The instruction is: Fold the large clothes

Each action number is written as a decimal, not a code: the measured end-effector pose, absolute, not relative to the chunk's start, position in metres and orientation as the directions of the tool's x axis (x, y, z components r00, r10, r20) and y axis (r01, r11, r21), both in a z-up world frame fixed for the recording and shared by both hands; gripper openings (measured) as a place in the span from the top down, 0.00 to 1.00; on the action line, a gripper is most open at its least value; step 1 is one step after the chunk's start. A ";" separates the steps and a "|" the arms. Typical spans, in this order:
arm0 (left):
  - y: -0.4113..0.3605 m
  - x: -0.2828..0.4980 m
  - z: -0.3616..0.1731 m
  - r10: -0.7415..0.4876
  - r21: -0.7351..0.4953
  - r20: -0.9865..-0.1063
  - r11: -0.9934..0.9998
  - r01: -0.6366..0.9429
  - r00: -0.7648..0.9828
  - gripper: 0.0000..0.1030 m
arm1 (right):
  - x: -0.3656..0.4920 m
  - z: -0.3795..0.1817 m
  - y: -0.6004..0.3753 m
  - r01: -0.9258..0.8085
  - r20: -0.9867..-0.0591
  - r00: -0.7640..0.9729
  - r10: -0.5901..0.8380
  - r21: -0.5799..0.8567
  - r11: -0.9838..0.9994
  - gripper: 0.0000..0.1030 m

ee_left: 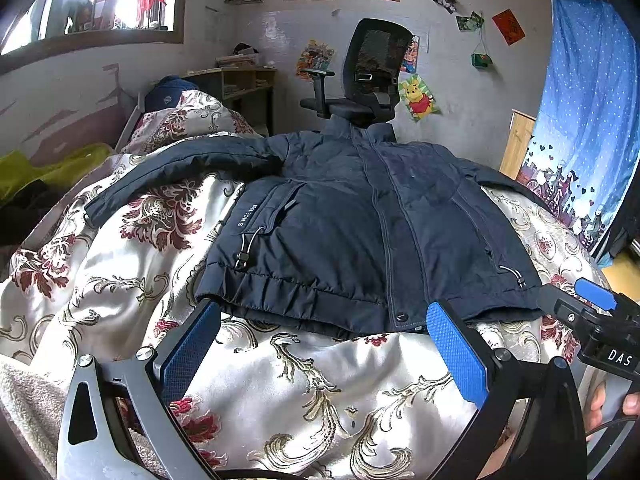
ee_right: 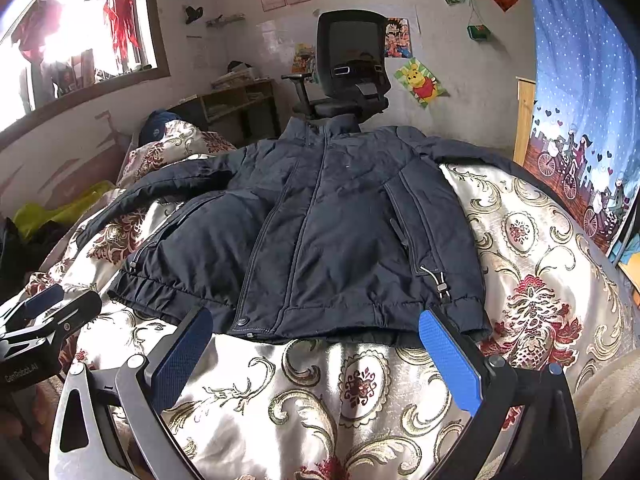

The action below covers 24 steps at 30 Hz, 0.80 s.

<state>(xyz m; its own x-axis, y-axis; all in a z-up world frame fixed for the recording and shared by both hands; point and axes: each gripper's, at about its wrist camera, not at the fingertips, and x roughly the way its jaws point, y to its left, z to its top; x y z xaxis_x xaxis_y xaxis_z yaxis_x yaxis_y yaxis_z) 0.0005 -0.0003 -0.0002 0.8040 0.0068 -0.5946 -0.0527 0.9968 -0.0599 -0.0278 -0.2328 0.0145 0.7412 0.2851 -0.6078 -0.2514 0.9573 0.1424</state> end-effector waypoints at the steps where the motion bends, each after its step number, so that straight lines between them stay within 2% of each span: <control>1: 0.000 0.000 0.000 0.006 -0.061 -0.595 0.997 -0.052 0.804 0.02 | -0.028 0.015 -0.233 -0.252 -0.608 0.741 0.285 0.143 0.957 0.00; 24: 0.008 0.005 0.013 -0.010 -0.068 -0.614 0.997 -0.041 0.789 0.02 | -0.026 0.019 -0.234 -0.224 -0.632 0.733 0.251 0.125 0.967 0.00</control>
